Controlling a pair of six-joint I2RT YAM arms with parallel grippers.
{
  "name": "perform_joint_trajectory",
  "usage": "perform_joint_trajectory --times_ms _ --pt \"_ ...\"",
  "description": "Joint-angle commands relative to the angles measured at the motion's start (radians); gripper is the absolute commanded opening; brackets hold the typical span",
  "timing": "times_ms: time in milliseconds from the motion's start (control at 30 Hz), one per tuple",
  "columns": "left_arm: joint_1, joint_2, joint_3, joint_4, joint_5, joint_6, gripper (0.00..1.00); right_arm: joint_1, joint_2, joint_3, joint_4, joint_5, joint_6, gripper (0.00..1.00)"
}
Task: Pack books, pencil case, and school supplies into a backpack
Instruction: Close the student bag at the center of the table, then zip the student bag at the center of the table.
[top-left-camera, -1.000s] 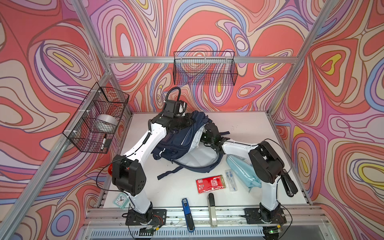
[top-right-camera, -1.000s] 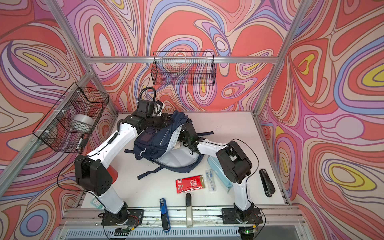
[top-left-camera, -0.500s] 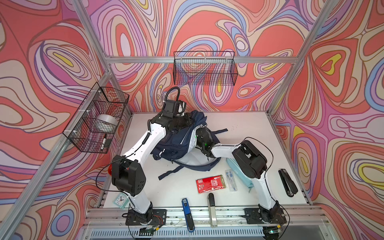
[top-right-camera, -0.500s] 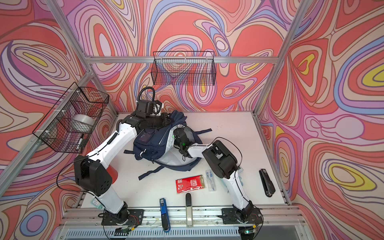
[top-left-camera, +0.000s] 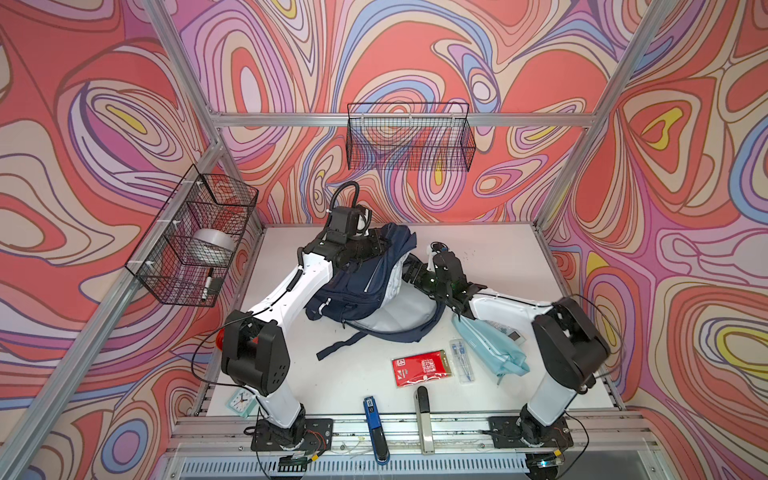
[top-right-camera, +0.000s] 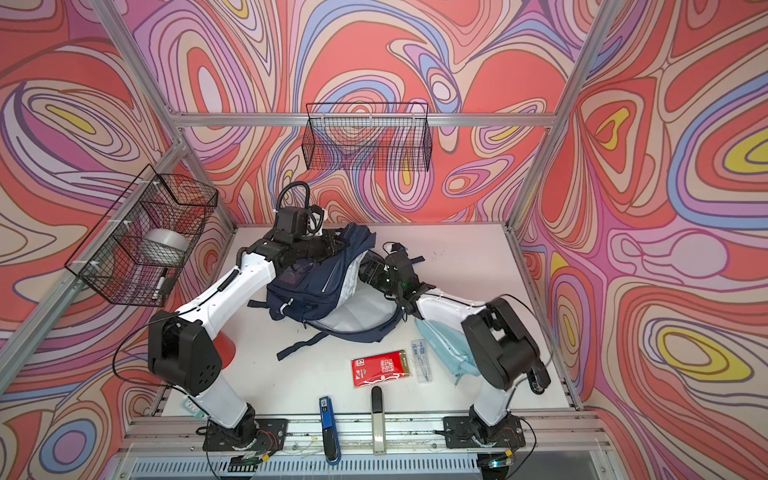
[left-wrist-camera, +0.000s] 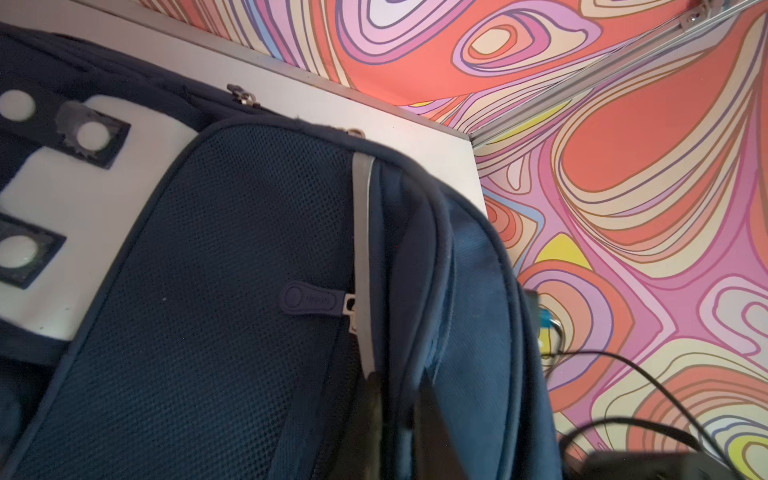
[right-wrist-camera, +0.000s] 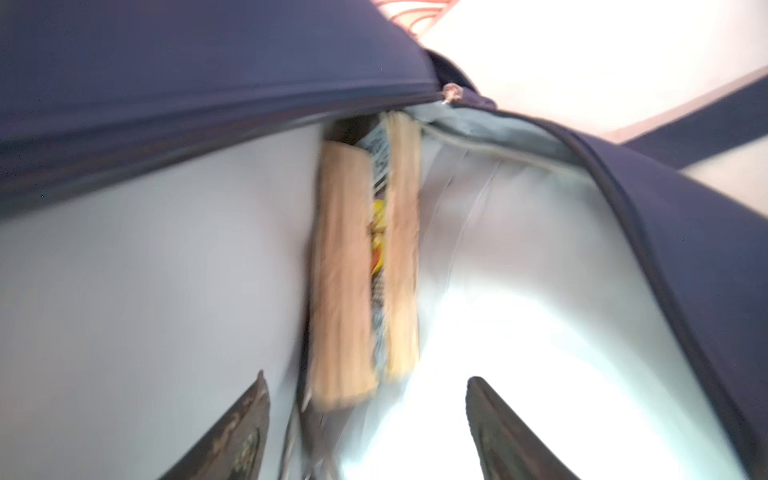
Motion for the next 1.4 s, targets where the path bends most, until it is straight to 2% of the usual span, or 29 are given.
perform_joint_trajectory --times_ms 0,100,200,267,333,400,500,600,767,867,967,1067,1167,1267,1367 --pt "0.007 -0.03 -0.019 0.13 -0.002 -0.033 0.42 0.009 -0.143 -0.089 -0.196 0.023 -0.053 0.76" --pt "0.008 -0.073 -0.066 0.143 -0.012 -0.037 0.67 0.021 -0.251 -0.12 -0.309 0.028 -0.109 0.77" --pt "0.018 -0.161 -0.145 0.128 -0.046 -0.041 0.86 0.074 -0.302 -0.057 -0.573 0.109 -0.215 0.77" --pt "0.04 -0.231 -0.232 0.141 -0.043 -0.059 0.89 0.114 -0.361 -0.072 -0.658 0.186 -0.22 0.77" --pt "0.079 -0.291 -0.325 0.135 -0.014 -0.082 0.89 0.117 -0.431 -0.132 -0.683 0.204 -0.176 0.77" --pt "0.113 -0.34 -0.407 0.141 0.008 -0.11 0.83 0.117 -0.465 -0.157 -0.704 0.223 -0.169 0.77" --pt "0.127 -0.412 -0.52 0.123 -0.048 -0.123 0.78 0.128 -0.444 -0.167 -0.658 0.155 -0.171 0.75" --pt "0.126 -0.462 -0.627 0.127 -0.146 -0.184 0.7 0.192 -0.375 -0.137 -0.591 0.155 -0.165 0.74" --pt "0.126 -0.493 -0.712 0.077 -0.272 -0.216 0.7 0.329 -0.192 -0.013 -0.544 0.184 -0.196 0.73" --pt "0.127 -0.508 -0.75 0.048 -0.355 -0.216 0.7 0.382 -0.068 0.066 -0.501 0.122 -0.213 0.72" --pt "0.126 -0.535 -0.793 0.006 -0.438 -0.214 0.7 0.383 0.015 0.068 -0.399 0.043 -0.184 0.71" --pt "0.124 -0.58 -0.876 0.019 -0.504 -0.258 0.7 0.378 0.054 0.083 -0.335 0.053 -0.165 0.71" --pt "0.125 -0.582 -0.948 0.118 -0.474 -0.321 0.7 0.357 0.117 0.132 -0.376 0.035 -0.173 0.72" --pt "0.125 -0.528 -0.976 0.21 -0.416 -0.376 0.67 0.316 0.118 0.077 -0.286 -0.009 -0.136 0.71" --pt "0.125 -0.463 -1.022 0.28 -0.442 -0.416 0.6 0.306 0.115 0.111 -0.378 0.068 -0.2 0.7"
